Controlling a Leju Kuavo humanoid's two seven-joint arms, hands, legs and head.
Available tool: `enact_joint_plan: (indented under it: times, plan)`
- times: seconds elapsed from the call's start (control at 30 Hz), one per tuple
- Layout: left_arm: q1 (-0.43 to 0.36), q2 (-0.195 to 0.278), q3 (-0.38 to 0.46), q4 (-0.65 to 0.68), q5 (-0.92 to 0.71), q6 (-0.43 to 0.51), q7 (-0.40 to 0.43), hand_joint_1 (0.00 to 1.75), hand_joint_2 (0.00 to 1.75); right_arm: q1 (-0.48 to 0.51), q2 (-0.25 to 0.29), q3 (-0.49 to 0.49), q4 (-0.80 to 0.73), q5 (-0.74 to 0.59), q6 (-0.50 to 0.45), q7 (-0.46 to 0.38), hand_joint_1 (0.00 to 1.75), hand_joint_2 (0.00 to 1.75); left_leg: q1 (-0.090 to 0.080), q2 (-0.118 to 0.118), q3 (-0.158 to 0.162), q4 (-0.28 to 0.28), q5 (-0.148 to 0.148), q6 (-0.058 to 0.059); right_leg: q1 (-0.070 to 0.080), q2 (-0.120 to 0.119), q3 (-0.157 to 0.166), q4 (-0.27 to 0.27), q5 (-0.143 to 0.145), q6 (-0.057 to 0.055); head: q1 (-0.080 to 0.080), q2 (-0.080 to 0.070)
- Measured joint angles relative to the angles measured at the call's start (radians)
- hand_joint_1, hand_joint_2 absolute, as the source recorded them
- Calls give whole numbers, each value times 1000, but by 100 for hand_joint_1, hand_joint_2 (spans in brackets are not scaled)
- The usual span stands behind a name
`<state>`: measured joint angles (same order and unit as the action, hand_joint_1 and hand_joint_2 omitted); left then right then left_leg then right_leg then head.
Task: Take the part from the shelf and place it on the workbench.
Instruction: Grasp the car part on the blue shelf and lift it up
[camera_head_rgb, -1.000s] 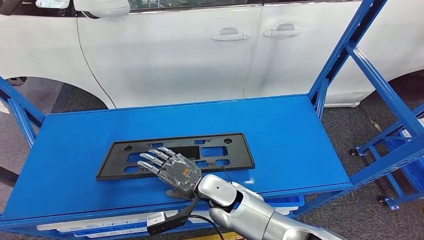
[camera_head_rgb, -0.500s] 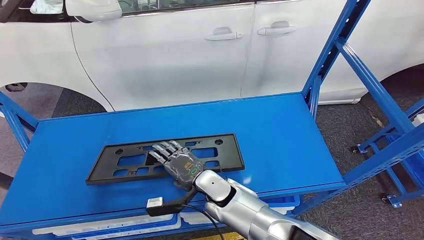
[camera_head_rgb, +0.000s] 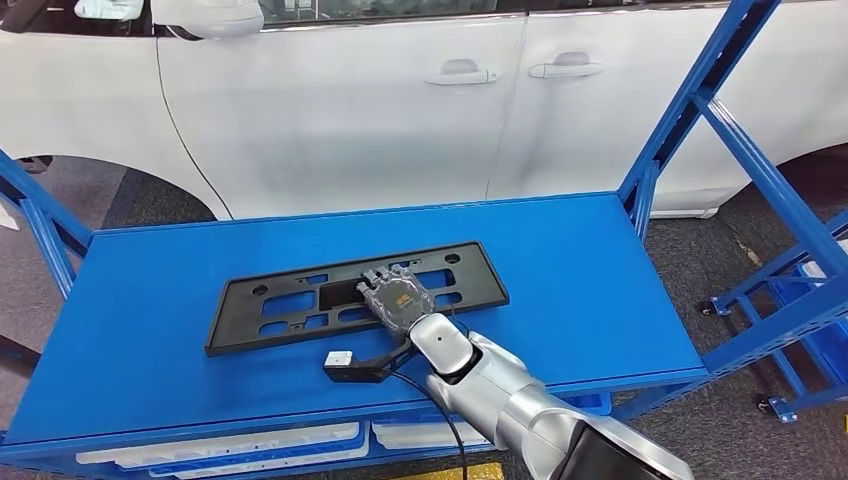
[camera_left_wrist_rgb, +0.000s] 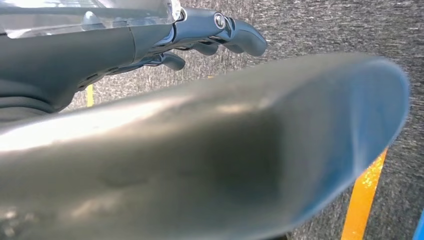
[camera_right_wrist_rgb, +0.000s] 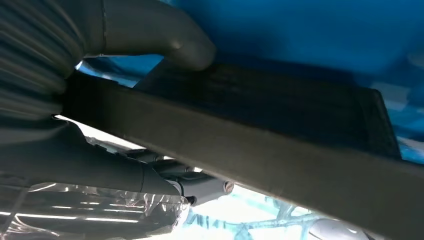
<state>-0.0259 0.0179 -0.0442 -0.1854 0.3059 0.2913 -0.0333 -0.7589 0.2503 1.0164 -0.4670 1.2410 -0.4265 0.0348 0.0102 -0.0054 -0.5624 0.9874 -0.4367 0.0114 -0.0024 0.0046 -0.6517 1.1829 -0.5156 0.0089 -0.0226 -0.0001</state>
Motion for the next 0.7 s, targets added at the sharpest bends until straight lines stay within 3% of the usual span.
enact_joint_plan:
  times: [0.07, 0.1, 0.17, 0.23, 0.3, 0.37, 0.4, 0.43, 0.47, 0.5, 0.57, 0.6, 0.7]
  plan:
    - [-1, -1, -1, 0, 0, 0, -3, 0, 0, -5, 6, 0, 7, 8, 6, 1, 175, 175, -4, -1, 1, 1, -1, -4, 6, -2, 68, -141, 51, -16, -1, 0]
    - [-1, -2, -2, 0, 0, 0, -5, 0, 0, -7, 9, 0, 9, 9, 10, 0, 175, 175, -5, -1, 1, 2, -2, -8, 10, -4, 85, -178, 61, -21, 0, 0]
    - [-1, -2, -2, 0, -1, 1, -12, 0, 0, -8, 12, -1, 14, 10, 14, -2, 175, 175, -4, -1, 0, 0, -1, -19, 12, -5, 88, -192, 65, -25, 1, 0]
    - [-1, 0, -2, 0, -2, 3, -26, 0, 0, -9, 13, -8, 16, 9, 9, -6, 175, 175, -4, -1, -3, 9, -9, -28, 6, -6, 94, -204, 73, -32, 1, 0]
    - [0, 1, -3, 0, -5, 5, -50, 0, 87, -9, 13, -19, 17, 4, -1, -12, 175, 175, -2, 0, -36, 84, -56, -36, -1, -8, 98, -216, 82, -38, -4, 0]
    - [1, 4, -4, 0, -6, 7, -81, 0, 175, -6, 13, -31, 18, -4, -15, -22, 175, 175, 3, 0, -100, 222, -122, -45, -1, -8, 96, -216, 83, -41, -7, 0]
    - [2, 5, -4, 0, -6, 7, -99, 0, 175, -4, 12, -39, 17, -11, -25, -30, 175, 175, 5, 0, -125, 274, -137, -49, -1, -8, 95, -215, 82, -40, -7, 0]
    - [3, 5, -4, 0, -4, 7, -118, 0, 175, -2, 11, -49, 15, -18, -35, -39, 175, 175, 7, 0, -134, 289, -132, -52, -1, -8, 95, -214, 81, -39, -7, 0]
    - [4, 5, -4, 0, -2, 7, -135, 0, 175, 0, 9, -61, 10, -27, -47, -49, 175, 175, 9, 1, -122, 263, -108, -54, -2, -7, 96, -211, 79, -38, -7, 0]
    - [4, 6, -3, 0, 2, 8, -152, 0, 175, 1, 8, -76, 0, -39, -61, -61, 175, 175, 12, 1, -91, 198, -69, -55, -3, -6, 97, -207, 76, -34, -7, 0]
    - [4, 8, -2, 0, 10, 13, -174, 0, 175, 4, 2, -110, -38, -72, -84, -91, 175, 175, 15, 0, -26, 65, -18, -54, -1, -2, 94, -195, 68, -26, -7, 0]
    - [4, 8, -1, 0, 16, 18, -181, 0, 175, 9, -3, -132, -69, -99, -92, -113, 175, 175, 14, 0, -8, 26, -8, -49, 1, 0, 91, -190, 65, -21, -7, 0]
    - [3, 7, 11, 0, 37, 28, -186, 0, 175, 43, -29, -208, -233, -250, -72, -214, 175, 175, 12, -1, -6, 16, -11, -29, 2, 3, 87, -185, 63, -6, -6, 0]
